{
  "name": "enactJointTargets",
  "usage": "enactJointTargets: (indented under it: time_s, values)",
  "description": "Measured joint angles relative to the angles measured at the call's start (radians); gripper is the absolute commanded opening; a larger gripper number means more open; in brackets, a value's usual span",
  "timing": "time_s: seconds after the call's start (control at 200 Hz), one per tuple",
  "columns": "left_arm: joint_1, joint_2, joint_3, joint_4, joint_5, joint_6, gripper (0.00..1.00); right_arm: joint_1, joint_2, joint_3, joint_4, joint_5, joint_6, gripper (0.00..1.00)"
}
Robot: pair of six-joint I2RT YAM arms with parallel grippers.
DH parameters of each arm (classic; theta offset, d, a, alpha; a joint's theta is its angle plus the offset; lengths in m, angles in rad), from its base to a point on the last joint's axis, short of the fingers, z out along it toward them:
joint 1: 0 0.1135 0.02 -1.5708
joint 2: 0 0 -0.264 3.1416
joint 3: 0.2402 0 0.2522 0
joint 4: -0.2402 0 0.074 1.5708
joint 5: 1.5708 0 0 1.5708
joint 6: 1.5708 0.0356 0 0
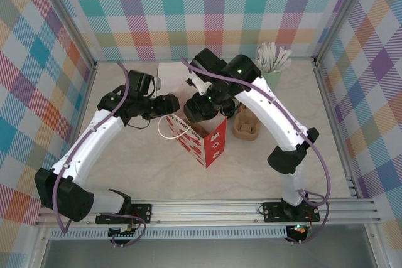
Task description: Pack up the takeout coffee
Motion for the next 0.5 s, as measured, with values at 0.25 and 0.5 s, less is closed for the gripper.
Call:
enactJointTargets:
  time_s: [0.25,0.5]
  values:
    - [0.0,0.0,-0.003,0.0,0.0,0.0,0.69,0.0,0.009,-0.039,0.0,0.003,0.0,0.75]
    - [0.0,-0.002,-0.015,0.01,0.009,0.0,0.63,0.0,0.056,-0.05,0.0,-0.006,-0.002,0.76]
